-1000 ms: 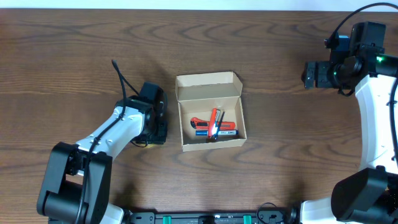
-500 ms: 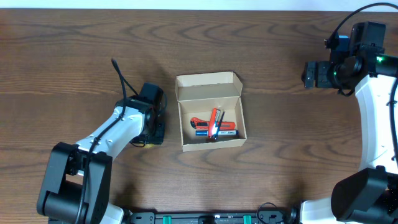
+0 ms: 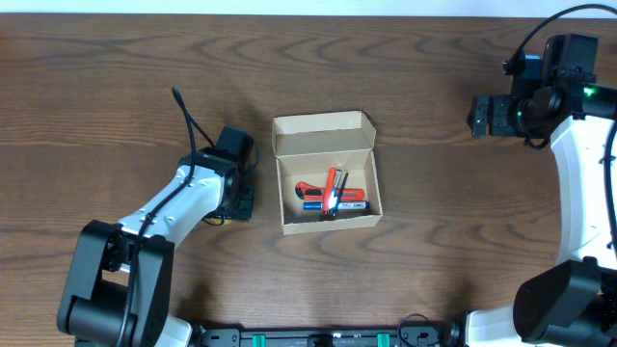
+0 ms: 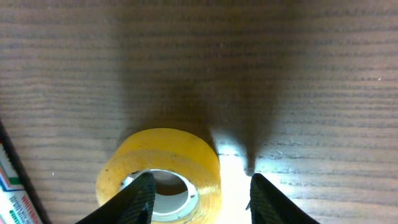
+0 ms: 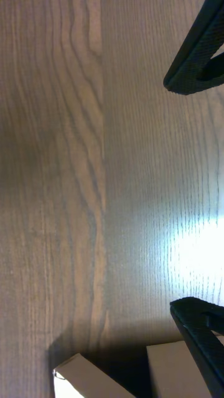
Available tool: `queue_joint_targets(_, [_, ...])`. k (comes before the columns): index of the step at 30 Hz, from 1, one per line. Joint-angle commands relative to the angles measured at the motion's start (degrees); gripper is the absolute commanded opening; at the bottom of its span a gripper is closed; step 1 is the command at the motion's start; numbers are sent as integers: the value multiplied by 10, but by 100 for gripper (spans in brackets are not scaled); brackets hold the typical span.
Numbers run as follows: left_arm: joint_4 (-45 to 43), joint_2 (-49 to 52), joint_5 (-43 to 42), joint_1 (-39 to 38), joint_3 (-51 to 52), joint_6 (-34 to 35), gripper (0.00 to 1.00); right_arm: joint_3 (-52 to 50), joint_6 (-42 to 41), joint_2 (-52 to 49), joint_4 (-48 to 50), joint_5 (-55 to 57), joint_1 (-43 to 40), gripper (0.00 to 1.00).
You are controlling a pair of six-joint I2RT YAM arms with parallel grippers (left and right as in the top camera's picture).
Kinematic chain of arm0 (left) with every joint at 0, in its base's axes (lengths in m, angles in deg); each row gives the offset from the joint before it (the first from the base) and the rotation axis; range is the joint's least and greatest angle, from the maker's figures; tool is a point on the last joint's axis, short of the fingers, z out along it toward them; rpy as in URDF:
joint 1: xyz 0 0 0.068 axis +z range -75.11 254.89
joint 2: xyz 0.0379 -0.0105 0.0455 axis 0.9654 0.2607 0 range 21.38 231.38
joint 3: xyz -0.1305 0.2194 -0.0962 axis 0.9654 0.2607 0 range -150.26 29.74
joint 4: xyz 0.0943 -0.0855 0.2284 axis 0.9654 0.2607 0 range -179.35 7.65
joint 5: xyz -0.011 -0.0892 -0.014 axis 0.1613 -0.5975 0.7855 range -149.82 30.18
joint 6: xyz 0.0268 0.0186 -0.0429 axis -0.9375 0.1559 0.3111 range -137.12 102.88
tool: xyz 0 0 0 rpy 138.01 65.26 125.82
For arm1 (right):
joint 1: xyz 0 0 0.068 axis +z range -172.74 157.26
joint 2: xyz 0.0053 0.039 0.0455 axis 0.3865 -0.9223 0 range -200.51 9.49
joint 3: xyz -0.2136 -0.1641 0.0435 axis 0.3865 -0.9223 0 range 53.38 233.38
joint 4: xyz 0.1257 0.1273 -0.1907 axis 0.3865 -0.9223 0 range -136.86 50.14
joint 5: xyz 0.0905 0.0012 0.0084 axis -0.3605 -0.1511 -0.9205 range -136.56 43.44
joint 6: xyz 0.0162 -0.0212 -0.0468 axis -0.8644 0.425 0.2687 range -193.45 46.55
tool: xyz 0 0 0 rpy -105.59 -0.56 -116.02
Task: Pack container
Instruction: 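Close the left gripper on the yellow tape roll's rim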
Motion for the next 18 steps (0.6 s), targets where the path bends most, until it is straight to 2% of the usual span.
queue_joint_targets(1, [-11, 2, 5, -2, 25, 0, 49, 5, 3, 5, -2, -4, -1, 99])
queue_joint_targets(7, [-28, 2, 4, -2, 53, 0, 49, 5, 3, 5, -1, -4, -1, 99])
queue_joint_targets(8, [-26, 2, 4, -2, 54, 0, 41, 5, 3, 5, -2, -4, -1, 99])
queue_joint_targets(10, [-22, 2, 0, -2, 54, 0, 7, 5, 3, 5, -2, -4, -1, 99])
queue_joint_targets(15, [-16, 0, -40, -2, 44, 0, 6, 5, 3, 5, -1, -4, -1, 99])
queue_joint_targets(18, [16, -9, -50, -2, 13, 0, 6, 5, 3, 5, -1, -4, -1, 99])
